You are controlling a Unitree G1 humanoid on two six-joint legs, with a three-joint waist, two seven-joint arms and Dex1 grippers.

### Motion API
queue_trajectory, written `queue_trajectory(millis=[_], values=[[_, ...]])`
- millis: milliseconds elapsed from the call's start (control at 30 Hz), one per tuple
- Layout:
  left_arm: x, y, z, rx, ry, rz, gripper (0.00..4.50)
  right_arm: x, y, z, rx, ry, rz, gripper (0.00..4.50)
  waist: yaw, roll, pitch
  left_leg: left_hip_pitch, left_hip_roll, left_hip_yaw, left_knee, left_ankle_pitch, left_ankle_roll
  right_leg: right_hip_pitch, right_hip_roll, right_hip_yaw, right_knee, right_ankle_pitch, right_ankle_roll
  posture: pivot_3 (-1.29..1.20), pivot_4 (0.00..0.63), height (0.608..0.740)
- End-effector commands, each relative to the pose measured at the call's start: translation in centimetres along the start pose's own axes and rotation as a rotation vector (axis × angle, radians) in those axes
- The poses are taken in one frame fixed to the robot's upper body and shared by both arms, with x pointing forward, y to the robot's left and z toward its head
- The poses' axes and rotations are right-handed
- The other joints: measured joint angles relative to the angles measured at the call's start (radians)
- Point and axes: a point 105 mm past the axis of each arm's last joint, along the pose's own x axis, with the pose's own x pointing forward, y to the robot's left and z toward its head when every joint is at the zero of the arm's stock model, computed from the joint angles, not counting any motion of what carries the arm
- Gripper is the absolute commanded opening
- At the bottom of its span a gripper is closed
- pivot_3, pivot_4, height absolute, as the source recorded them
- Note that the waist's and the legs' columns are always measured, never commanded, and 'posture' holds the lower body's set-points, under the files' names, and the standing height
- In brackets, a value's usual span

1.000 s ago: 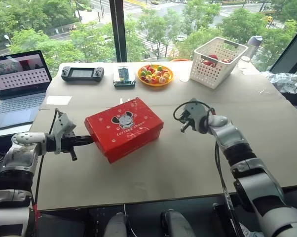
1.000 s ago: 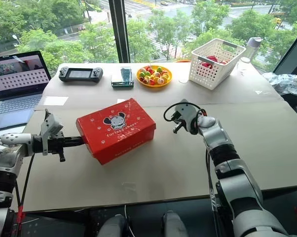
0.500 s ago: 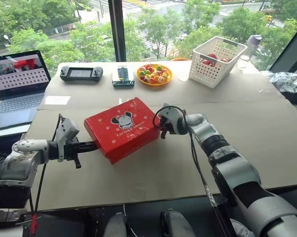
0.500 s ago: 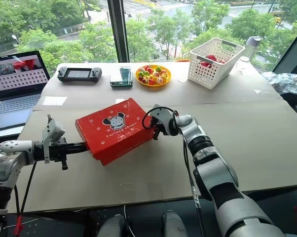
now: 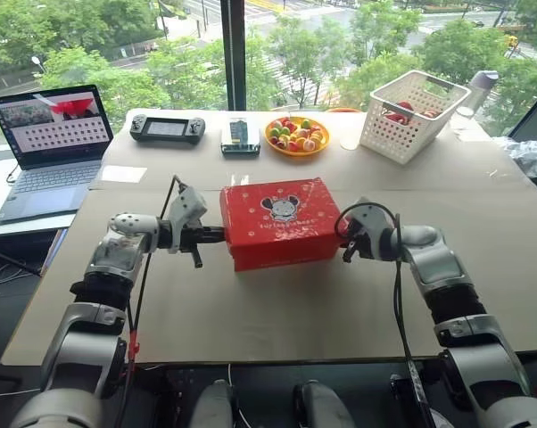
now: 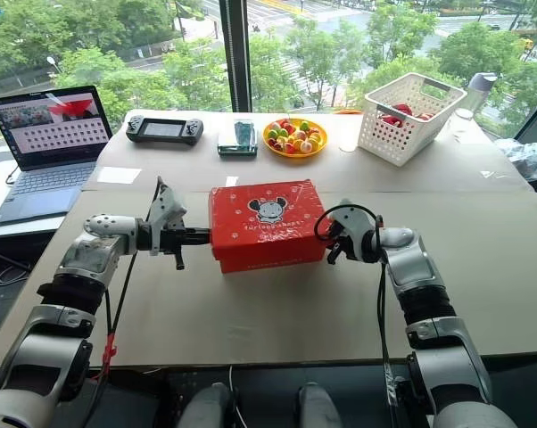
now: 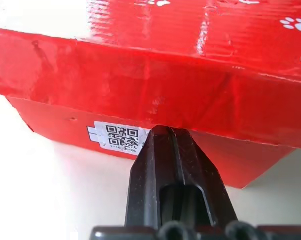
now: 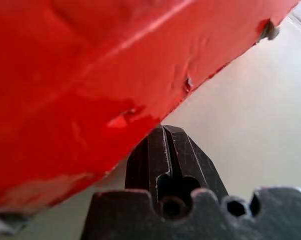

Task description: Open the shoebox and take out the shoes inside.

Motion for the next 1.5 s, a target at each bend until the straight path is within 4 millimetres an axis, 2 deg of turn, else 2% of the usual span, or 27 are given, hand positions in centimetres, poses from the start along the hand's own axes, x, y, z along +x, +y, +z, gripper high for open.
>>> queue_trajectory(millis=[33, 167, 367, 600, 767, 833, 967, 1067, 1133, 1267, 1400, 1500], values=[[2.3, -0.8, 0.7, 0.039, -0.028, -0.076, 0.0, -1.3, 0.1, 2.6, -0.021, -0.094, -0.021, 0.09, -0.004, 0.0, 0.0, 0.0, 0.0, 0.0, 0.0, 0.0, 0.0, 0.0, 0.0, 0.0, 0.0, 0.0, 0.0, 0.0, 0.15, 0.738], [3.9, -0.6, 0.7, 0.025, -0.043, -0.076, 0.0, -2.8, -0.4, 2.0, 0.01, -0.086, -0.074, 0.09, -0.011, 0.0, 0.0, 0.001, 0.0, -0.001, 0.0, 0.0, 0.0, 0.0, 0.001, 0.0, 0.002, 0.0, 0.0, 0.0, 0.15, 0.738], [3.6, 0.0, -0.3, 0.036, -0.01, -0.054, 0.0, -3.5, -0.8, 1.4, 0.009, -0.053, -0.11, 0.09, -0.016, 0.0, 0.0, 0.001, 0.0, -0.002, 0.001, 0.0, 0.0, 0.001, 0.001, 0.0, 0.001, 0.0, 0.001, 0.0, 0.15, 0.738], [1.0, 0.4, -1.7, 0.021, -0.005, -0.023, 0.0, -4.3, -1.4, 0.4, 0.009, -0.015, -0.126, 0.09, -0.019, 0.0, 0.0, 0.001, 0.0, -0.002, 0.001, 0.0, 0.001, 0.0, 0.001, 0.0, 0.001, 0.0, 0.001, 0.0, 0.15, 0.738], [-2.5, 0.1, -2.4, 0.015, -0.025, 0.025, 0.0, -6.5, -3.5, -1.6, 0.019, 0.067, -0.223, 0.09, -0.028, 0.0, 0.0, 0.001, 0.001, -0.002, 0.0, 0.0, 0.001, -0.001, 0.001, 0.0, 0.001, 0.0, 0.0, 0.0, 0.15, 0.738], [-3.8, -0.1, -2.3, 0.004, -0.056, 0.061, 0.0, -7.6, -3.7, -2.2, 0.032, 0.082, -0.233, 0.09, -0.025, 0.0, 0.0, 0.001, 0.001, -0.002, 0.0, 0.0, 0.001, -0.001, 0.001, 0.0, 0.001, 0.0, 0.0, 0.0, 0.15, 0.738], [-6.3, -0.5, -1.7, -0.027, -0.124, 0.16, 0.0, -10.0, -2.4, -3.5, 0.034, 0.132, -0.174, 0.09, -0.015, 0.0, 0.0, 0.001, 0.001, -0.002, 0.001, 0.0, 0.001, 0.0, 0.0, 0.0, 0.001, 0.0, 0.0, 0.0, 0.15, 0.738], [-7.1, -2.0, -1.6, -0.065, -0.153, 0.166, 0.0, -11.2, 0.8, -3.4, 0.026, 0.143, -0.012, 0.09, -0.015, 0.0, 0.0, 0.001, 0.001, -0.002, 0.0, 0.0, 0.001, 0.0, -0.001, 0.0, 0.0, -0.001, 0.001, 0.0, 0.15, 0.738], [-7.2, -2.9, -1.5, -0.086, -0.169, 0.157, 0.0, -11.3, 2.1, -3.0, 0.046, 0.12, 0.046, 0.09, -0.016, 0.0, 0.0, 0.001, 0.001, -0.002, 0.001, 0.0, 0.001, 0.0, 0.0, 0.0, 0.0, -0.002, 0.004, 0.0, 0.15, 0.738], [-7.8, -4.0, -1.3, -0.11, -0.199, 0.176, 0.0, -10.1, 3.8, -1.6, 0.116, 0.038, 0.059, 0.09, -0.023, 0.0, 0.0, 0.007, 0.002, -0.002, 0.001, 0.0, 0.001, 0.004, 0.0, 0.002, 0.0, -0.005, 0.0, 0.0, 0.15, 0.738], [-9.4, -3.5, -0.8, -0.122, -0.2, 0.213, 0.0, -8.5, 4.1, -0.9, 0.194, -0.001, -0.042, 0.09, -0.021, 0.0, 0.0, 0.012, 0.003, -0.001, 0.0, -0.002, -0.002, 0.006, 0.001, 0.002, 0.0, -0.005, -0.001, 0.0, 0.15, 0.738], [-10.2, -3.2, -0.1, -0.085, -0.188, 0.235, 0.0, -7.5, 5.0, -0.8, 0.234, -0.017, -0.077, 0.09, -0.018, 0.0, 0.0, 0.01, 0.002, -0.001, 0.0, -0.002, -0.002, 0.004, 0.0, 0.002, 0.0, -0.006, -0.001, 0.0, 0.15, 0.738]])
